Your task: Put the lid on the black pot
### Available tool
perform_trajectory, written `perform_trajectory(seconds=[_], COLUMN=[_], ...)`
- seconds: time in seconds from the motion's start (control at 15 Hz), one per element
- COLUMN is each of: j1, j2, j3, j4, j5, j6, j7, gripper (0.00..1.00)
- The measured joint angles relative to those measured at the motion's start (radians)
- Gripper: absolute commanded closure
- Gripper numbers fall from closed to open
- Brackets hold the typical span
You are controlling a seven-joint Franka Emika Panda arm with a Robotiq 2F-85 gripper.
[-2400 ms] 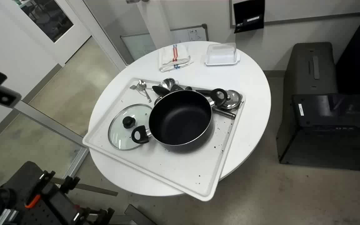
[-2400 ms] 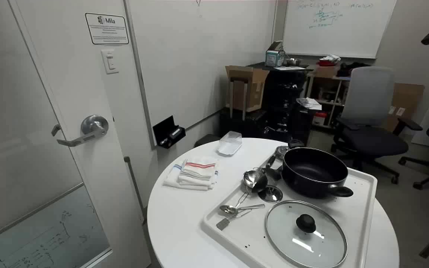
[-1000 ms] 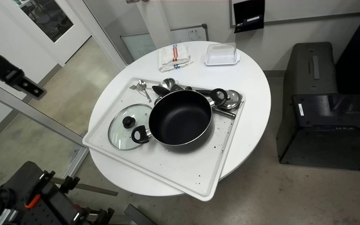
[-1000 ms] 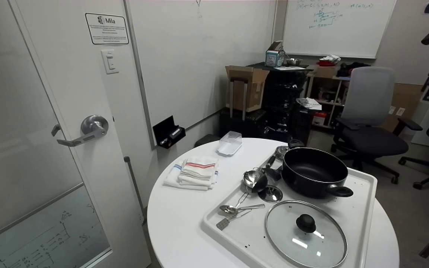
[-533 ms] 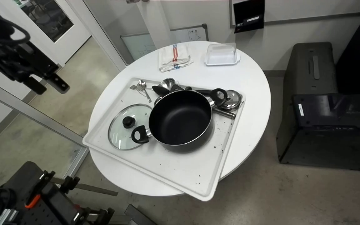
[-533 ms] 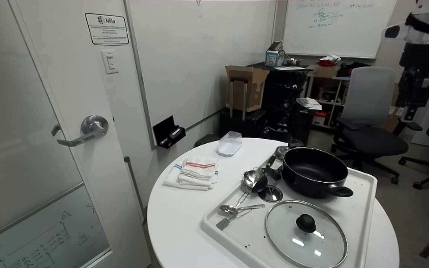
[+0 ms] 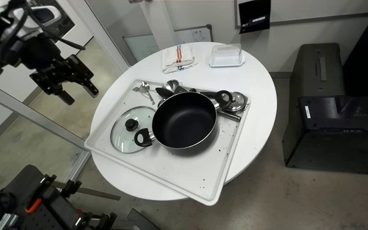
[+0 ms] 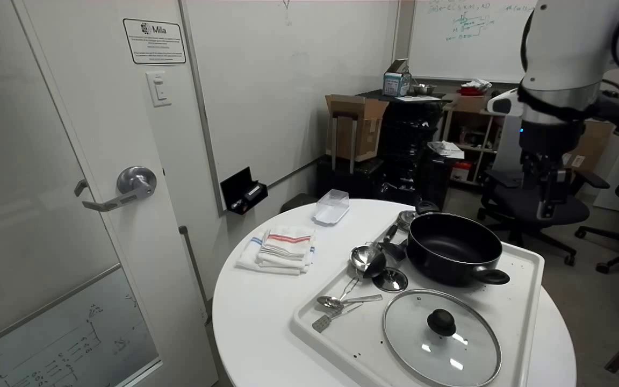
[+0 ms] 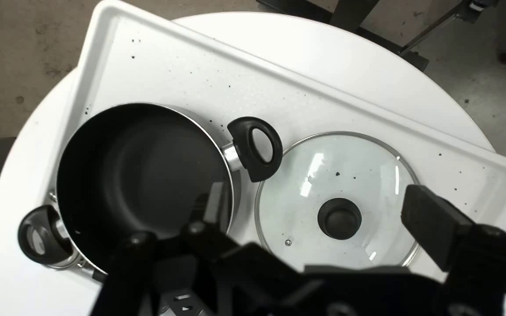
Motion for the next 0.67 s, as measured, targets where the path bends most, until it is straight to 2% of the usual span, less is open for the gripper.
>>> perform_trajectory(seconds=[0.67], j1=[0.089], j2=[0.383], j3=[0.031], j4=[0.26], j5=[-0.089], j6=[0.028], j7=[-0.004], gripper=[0.0])
